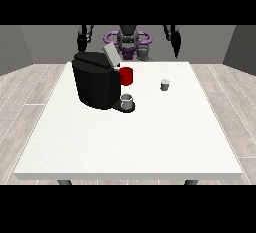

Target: Insert the coffee pod into the coffee machine and close the lid

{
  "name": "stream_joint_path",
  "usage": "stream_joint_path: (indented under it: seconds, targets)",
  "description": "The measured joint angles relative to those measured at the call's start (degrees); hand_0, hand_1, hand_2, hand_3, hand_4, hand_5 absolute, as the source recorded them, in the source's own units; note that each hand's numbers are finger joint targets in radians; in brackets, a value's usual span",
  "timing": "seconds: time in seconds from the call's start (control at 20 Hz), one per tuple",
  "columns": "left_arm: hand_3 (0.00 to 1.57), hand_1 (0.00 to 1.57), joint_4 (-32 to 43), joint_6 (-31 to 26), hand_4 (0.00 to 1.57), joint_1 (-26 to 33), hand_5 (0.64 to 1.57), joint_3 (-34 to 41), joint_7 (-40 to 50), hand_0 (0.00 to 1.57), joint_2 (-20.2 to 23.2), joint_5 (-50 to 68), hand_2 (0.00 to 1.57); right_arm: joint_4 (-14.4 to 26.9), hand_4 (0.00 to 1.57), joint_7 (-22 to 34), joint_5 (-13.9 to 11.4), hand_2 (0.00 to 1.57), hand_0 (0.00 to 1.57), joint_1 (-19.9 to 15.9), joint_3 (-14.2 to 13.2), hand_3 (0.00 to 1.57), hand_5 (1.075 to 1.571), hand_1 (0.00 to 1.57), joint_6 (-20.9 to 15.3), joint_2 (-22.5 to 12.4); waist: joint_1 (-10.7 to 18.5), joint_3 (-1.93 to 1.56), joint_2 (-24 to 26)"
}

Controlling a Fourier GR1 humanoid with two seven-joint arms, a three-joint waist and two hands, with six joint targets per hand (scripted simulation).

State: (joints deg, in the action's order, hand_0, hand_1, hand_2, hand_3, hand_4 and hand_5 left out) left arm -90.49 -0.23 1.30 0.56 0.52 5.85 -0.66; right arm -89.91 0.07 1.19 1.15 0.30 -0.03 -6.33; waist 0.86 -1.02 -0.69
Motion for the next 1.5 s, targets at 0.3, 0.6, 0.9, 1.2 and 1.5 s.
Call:
stream_joint_path:
  seconds: [0.3, 0.6, 0.9, 1.2, 1.5]
  targets:
    - [0.0, 0.0, 0.16, -3.66, 0.0, -1.32, 1.571, -2.08, -3.82, 0.0, 4.86, -4.69, 0.0, 1.43, 0.0, -1.05, 0.01, 0.0, 0.0, -0.78, -0.13, 0.0, 1.571, 0.0, 0.05, 0.77, -1.04, 0.79, 0.41]
    - [0.0, 0.0, 4.09, -8.4, 0.0, -6.57, 1.571, -0.41, -5.56, 0.0, 14.23, -9.28, 0.0, 0.77, 0.0, -2.49, -6.29, 0.0, 0.0, -3.51, -0.09, 0.0, 1.571, 0.0, -6.15, 0.96, -4.45, 0.98, -3.09]
    - [0.0, 0.0, 11.69, -11.24, 0.0, -14.25, 1.571, 1.52, -3.98, 0.0, 19.22, -12.38, 0.0, -0.27, 0.0, -1.73, -9.51, 0.0, 0.0, -6.21, 1.79, 0.0, 1.571, 0.0, -7.84, 1.65, -8.06, 1.02, -6.44]
    - [0.0, 0.0, 20.66, -11.98, 0.0, -19.91, 1.571, 1.95, -5.54, 0.0, 22.16, -16.71, 0.0, -0.62, 0.0, -1.77, -10.43, 0.0, 0.0, -8.76, 3.7, 0.0, 1.571, 0.0, -8.84, 4.07, -10.31, 1.03, -11.11]
    - [0.0, 0.0, 29.09, -11.94, 0.0, -24.71, 1.571, 0.98, -6.81, 0.0, 22.63, -21.5, 0.0, 0.61, 0.0, 0.79, -11.67, 0.0, 0.0, -10.46, 3.65, 0.0, 1.571, 0.0, -9.27, 4.14, -10.74, 1.05, -12.2]
